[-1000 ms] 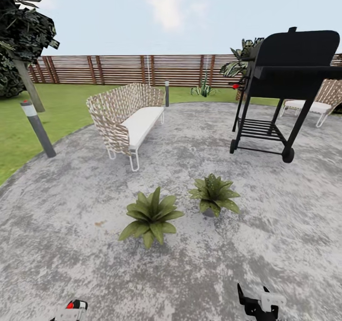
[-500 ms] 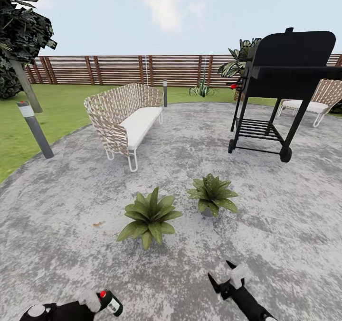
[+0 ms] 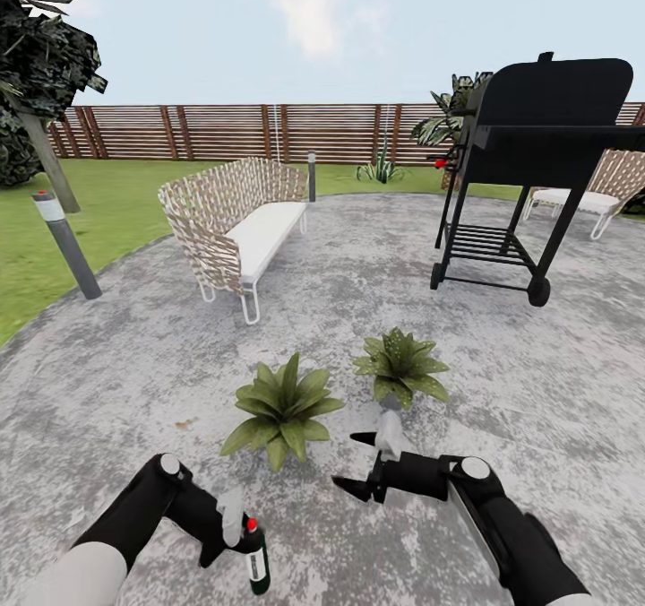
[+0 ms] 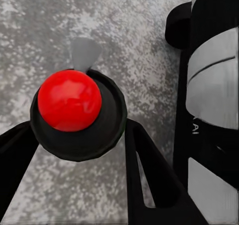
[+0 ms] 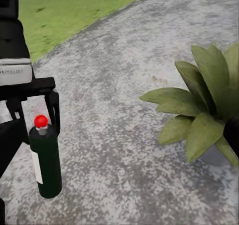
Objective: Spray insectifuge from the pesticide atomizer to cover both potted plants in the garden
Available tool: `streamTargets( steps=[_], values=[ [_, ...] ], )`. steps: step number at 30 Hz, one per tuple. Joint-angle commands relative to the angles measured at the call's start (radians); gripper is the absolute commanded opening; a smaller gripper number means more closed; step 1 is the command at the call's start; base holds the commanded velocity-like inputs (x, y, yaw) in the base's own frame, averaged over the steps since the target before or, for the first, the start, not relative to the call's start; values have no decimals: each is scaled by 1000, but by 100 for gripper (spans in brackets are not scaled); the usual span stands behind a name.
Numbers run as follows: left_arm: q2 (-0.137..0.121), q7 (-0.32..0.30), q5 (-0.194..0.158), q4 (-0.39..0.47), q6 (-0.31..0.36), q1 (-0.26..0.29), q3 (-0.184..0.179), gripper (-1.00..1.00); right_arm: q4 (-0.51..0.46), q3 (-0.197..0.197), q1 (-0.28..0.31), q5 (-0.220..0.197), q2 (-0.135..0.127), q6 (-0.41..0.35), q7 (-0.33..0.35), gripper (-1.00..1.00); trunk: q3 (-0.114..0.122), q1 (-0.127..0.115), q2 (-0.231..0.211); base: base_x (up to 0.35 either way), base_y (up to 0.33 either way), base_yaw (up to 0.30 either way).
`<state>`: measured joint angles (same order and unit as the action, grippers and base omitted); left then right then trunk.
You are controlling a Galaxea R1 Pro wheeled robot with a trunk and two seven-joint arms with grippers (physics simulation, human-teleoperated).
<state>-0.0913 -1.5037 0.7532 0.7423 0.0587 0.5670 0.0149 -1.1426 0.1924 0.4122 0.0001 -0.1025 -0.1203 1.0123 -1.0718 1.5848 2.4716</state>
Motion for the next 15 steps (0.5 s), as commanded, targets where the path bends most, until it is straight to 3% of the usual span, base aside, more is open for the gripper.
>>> streamTargets(
  steps=[1, 3, 4, 6, 10, 13, 15],
  values=[
    [1, -16, 4, 23, 22, 0, -19, -100, -11, 1, 0, 0, 0, -12, 3, 100, -1, 0, 0, 0, 0, 0],
    [2, -35, 4, 53, 33, 0, -47, -100, -30, 1, 0, 0, -1, -16, 4, 100, -1, 0, 0, 0, 0, 0],
    [2, -42, 4, 63, 35, 0, -57, -100, -38, 3, 0, 0, -1, -20, 7, -100, -1, 0, 0, 0, 0, 0],
    [2, -54, 7, 82, 38, 0, -80, -100, -51, 23, 0, 0, -2, -36, 15, -100, -1, 0, 0, 0, 0, 0],
    [2, -57, 6, 96, 39, 1, -90, -100, -58, 46, 0, 2, -2, -61, 19, -100, -1, 0, 0, 0, 0, 0],
    [6, -60, 5, 129, 38, 1, -93, -100, -58, 95, 0, 33, -2, -65, 19, -100, -1, 0, 0, 0, 0, 0],
    [20, -62, 5, 157, 38, 1, -113, -100, -59, 106, 0, 53, -2, -66, 19, -100, -1, 0, 0, 0, 0, 0]
  ],
)
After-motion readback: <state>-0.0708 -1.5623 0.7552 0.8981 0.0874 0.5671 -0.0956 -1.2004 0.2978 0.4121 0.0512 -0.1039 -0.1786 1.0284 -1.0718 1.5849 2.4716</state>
